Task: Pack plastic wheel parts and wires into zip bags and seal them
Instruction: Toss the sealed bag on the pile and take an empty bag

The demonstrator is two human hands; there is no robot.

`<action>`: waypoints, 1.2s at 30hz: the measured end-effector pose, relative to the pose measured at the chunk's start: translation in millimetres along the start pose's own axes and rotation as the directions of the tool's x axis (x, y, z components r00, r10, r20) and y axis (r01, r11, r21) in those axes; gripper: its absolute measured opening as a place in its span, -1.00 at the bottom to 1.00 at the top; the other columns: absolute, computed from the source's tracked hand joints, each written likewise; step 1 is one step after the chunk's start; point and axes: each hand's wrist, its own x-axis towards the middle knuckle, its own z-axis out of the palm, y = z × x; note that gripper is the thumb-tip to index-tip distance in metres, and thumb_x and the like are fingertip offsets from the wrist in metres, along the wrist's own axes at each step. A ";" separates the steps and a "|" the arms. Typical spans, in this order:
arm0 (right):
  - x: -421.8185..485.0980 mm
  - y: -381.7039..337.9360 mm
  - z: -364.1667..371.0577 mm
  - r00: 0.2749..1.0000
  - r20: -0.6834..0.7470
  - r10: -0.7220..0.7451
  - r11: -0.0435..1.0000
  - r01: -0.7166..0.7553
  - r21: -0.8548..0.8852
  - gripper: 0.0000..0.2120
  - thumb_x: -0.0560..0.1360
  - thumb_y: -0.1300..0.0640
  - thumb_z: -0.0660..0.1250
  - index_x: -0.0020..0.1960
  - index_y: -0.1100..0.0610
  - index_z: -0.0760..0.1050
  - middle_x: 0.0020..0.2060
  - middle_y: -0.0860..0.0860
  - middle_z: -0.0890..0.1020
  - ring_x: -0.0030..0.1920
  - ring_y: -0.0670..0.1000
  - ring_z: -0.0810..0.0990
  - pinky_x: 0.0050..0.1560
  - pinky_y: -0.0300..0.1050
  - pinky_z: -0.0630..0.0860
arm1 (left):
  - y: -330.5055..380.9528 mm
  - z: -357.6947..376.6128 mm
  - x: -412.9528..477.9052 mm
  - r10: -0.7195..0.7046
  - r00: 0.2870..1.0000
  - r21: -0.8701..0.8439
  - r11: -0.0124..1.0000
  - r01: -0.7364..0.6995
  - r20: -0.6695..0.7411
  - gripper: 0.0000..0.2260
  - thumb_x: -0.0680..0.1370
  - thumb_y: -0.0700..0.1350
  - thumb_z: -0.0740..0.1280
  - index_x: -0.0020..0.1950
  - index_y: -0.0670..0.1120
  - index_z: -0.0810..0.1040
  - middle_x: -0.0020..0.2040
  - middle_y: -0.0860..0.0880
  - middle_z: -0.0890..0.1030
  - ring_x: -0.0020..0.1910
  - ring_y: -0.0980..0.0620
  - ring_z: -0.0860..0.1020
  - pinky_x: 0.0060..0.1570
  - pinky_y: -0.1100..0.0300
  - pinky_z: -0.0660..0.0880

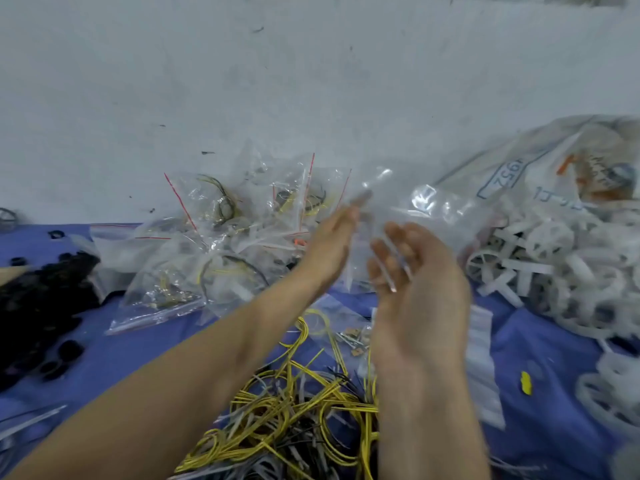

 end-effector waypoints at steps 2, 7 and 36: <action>-0.5 -8.2 -3.9 0.990 -0.088 -0.111 0.991 0.103 -0.086 -0.90 0.54 0.19 0.22 -0.11 0.09 0.50 -0.23 -0.03 0.64 -0.19 -0.02 0.59 -0.19 -0.28 0.49 | 20.5 -31.8 -8.8 0.094 0.991 0.096 0.990 -0.103 0.093 -0.69 0.67 -0.14 0.06 0.37 -0.03 0.42 0.23 0.03 0.55 0.29 0.07 0.48 0.38 0.10 0.30; -7.2 -14.0 -4.9 0.969 0.161 0.185 0.935 -0.123 -0.332 -0.42 0.37 -0.30 0.27 0.21 0.07 0.50 0.02 0.03 0.66 -0.02 0.05 0.66 0.03 0.05 0.56 | 54.0 -85.0 -76.0 0.191 0.929 0.275 0.919 -0.283 0.316 -0.71 0.59 0.00 0.18 0.29 0.19 0.51 0.40 0.27 0.37 0.44 0.25 0.23 0.35 0.38 0.18; -24.4 19.7 13.6 0.919 0.362 -0.155 0.134 0.383 -0.914 -0.64 0.36 0.09 0.49 0.12 -0.10 0.52 0.04 -0.08 0.59 0.08 -0.06 0.53 -0.03 -0.17 0.43 | 28.4 -144.2 -83.7 -0.171 0.942 0.189 0.954 0.231 -0.288 -0.63 0.42 -0.33 0.45 0.03 0.10 0.53 -0.17 -0.22 0.60 -0.38 0.09 0.64 -0.40 0.36 0.53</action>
